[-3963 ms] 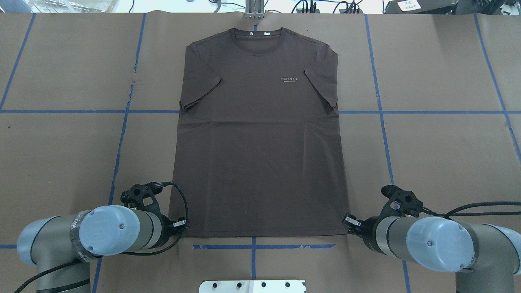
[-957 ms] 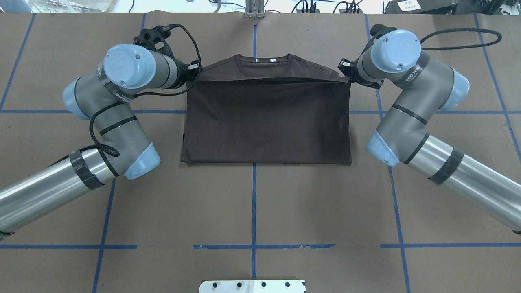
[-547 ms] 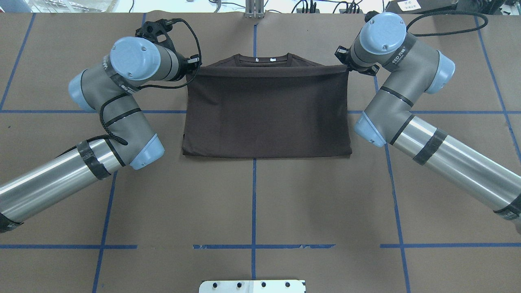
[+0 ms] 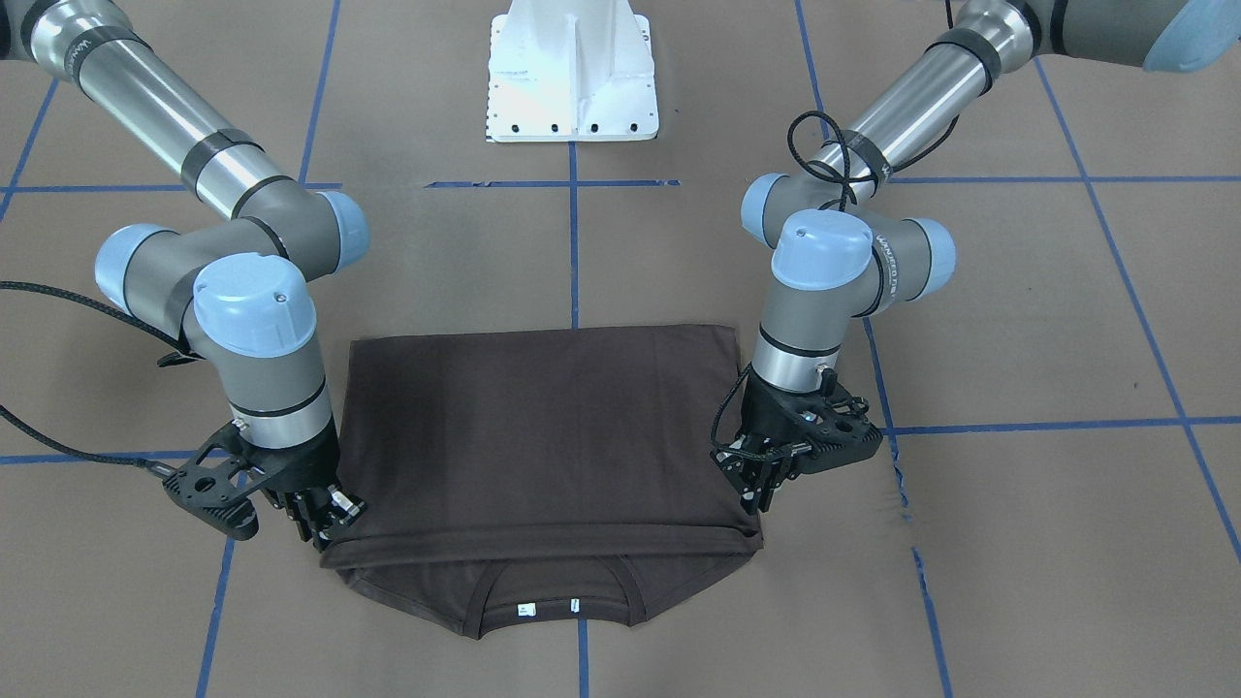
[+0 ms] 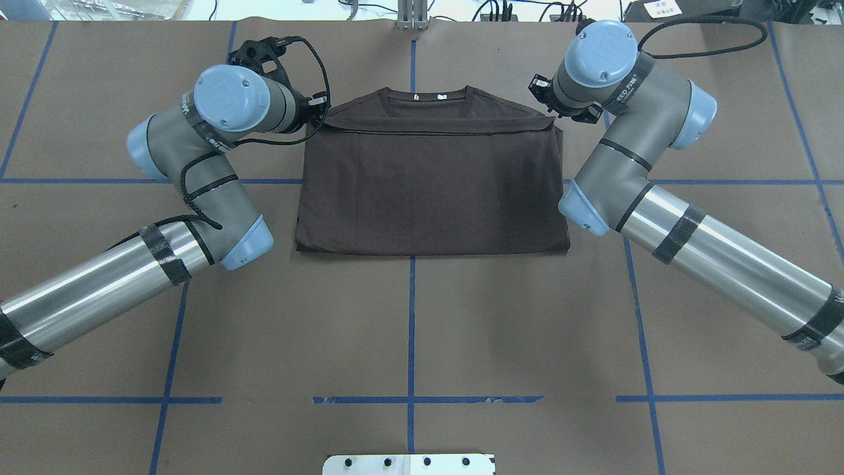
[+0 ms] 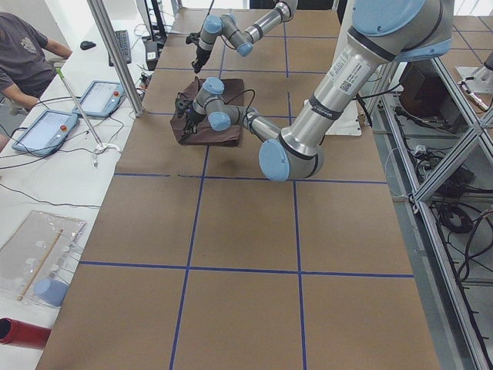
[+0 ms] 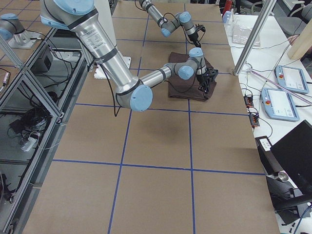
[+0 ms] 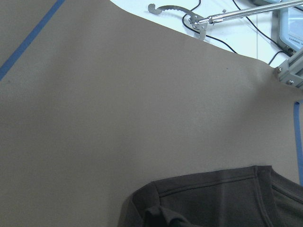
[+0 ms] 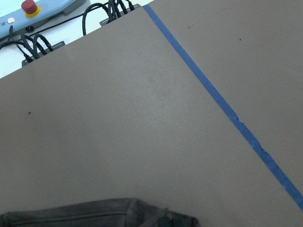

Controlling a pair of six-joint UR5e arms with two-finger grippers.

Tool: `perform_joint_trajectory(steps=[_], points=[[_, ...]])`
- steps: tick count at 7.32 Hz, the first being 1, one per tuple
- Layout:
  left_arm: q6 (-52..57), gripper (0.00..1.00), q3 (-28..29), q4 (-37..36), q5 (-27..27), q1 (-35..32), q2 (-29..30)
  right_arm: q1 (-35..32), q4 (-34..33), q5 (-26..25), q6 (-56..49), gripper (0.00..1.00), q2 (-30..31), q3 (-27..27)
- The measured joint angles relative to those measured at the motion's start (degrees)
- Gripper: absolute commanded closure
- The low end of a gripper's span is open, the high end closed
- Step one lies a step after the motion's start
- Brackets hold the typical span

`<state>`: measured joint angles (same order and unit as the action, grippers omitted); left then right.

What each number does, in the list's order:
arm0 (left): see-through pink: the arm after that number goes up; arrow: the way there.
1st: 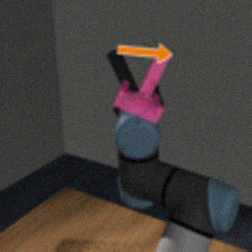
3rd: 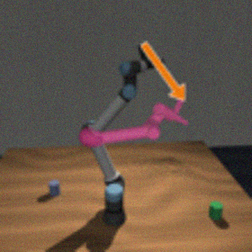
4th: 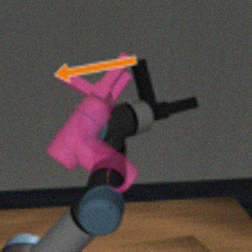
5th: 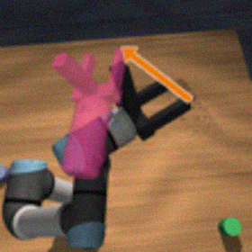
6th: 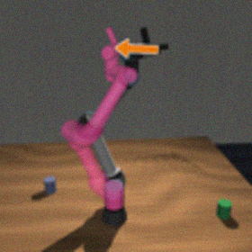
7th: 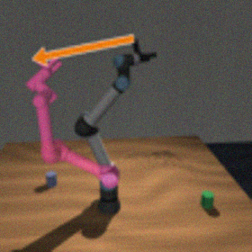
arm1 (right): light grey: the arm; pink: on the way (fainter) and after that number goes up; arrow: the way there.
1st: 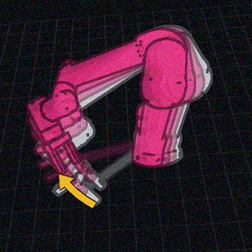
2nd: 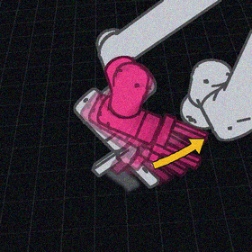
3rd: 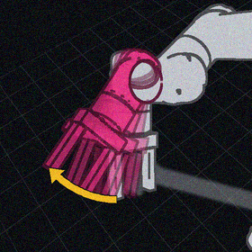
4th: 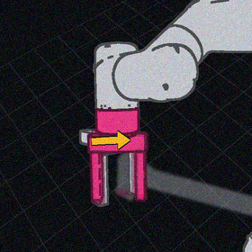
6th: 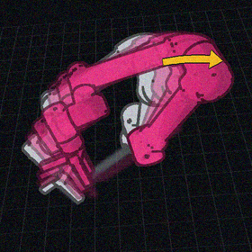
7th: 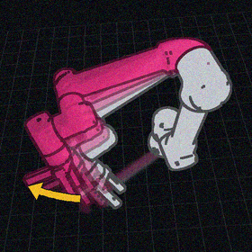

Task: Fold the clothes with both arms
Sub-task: 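Release the hem at the collar and move the right gripper to the folded shirt's side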

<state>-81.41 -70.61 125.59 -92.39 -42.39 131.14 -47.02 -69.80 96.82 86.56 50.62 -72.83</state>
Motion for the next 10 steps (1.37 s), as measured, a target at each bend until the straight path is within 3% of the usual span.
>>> perform_joint_trajectory(steps=[2,3,5,10], points=[[1.65,0.59,-3.85,0.82,-0.51,-0.18,-3.40,-0.33,2.30,0.91,0.32,0.52,0.79,-0.90],[2.05,0.57,-7.89,0.89,-1.27,-0.26,-5.77,-0.02,3.11,2.45,0.70,0.46,3.31,-4.14],[1.92,0.57,-12.40,1.21,-4.72,-0.32,-8.46,2.85,3.60,4.73,2.66,0.43,12.74,-14.73],[1.19,0.56,-13.87,1.31,-5.73,-0.02,-8.96,10.96,4.23,4.45,11.03,0.37,24.84,-25.69]])
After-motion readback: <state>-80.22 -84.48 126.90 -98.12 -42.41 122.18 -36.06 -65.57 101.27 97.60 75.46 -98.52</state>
